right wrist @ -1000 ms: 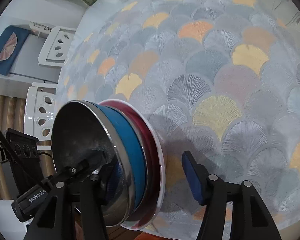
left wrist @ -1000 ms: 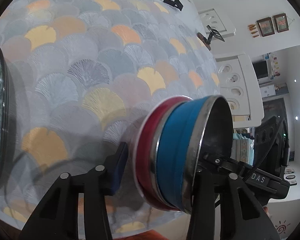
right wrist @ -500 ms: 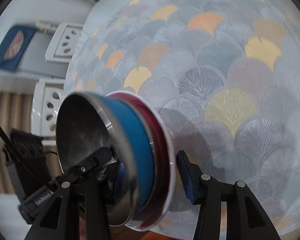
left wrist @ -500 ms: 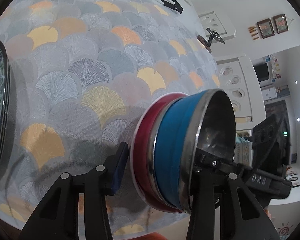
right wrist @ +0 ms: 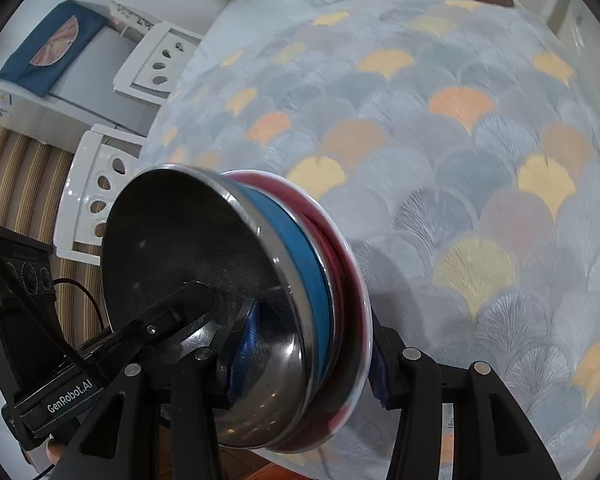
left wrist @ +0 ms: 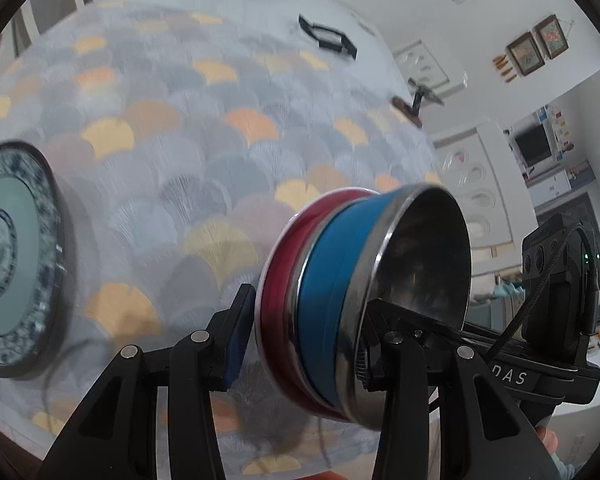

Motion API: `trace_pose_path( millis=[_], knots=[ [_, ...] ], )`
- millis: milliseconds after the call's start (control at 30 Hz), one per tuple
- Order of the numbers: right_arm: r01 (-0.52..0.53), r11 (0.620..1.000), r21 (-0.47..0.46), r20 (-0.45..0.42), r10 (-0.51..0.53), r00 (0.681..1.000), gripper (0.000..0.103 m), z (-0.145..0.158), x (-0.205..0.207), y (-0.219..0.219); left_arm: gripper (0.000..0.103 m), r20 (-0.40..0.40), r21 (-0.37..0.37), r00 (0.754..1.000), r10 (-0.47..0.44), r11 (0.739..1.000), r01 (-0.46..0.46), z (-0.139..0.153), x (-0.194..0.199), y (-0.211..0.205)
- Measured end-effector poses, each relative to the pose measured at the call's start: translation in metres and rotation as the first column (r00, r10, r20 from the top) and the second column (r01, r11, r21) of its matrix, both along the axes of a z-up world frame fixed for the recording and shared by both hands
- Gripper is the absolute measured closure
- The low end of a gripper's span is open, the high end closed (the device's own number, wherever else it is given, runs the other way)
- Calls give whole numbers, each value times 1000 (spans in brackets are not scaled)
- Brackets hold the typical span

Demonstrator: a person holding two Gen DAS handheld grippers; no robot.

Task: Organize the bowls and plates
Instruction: 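Lift the nested bowls with both grippers and carry them over the plate stack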

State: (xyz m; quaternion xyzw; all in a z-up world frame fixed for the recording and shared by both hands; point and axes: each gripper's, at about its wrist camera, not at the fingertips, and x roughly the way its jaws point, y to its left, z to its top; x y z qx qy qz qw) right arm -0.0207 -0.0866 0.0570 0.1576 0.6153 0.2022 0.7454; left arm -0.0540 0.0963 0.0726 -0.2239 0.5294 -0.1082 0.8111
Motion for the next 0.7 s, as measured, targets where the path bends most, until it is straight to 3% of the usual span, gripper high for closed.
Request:
trace_pose_path(
  millis=[267, 500, 700],
  knots=[
    [-74, 996, 41, 4, 73, 997, 55, 31, 13, 50, 64, 46, 34, 990, 133, 990, -134, 41, -6, 45],
    [-145, 988, 48, 37, 143, 989, 56, 53, 13, 128, 64, 71, 0, 974, 215, 977, -215, 63, -22, 122],
    [-173, 984, 49, 4, 173, 985, 56, 51, 9, 202, 64, 66, 14, 965, 253, 967, -254, 66, -32, 191]
  ],
)
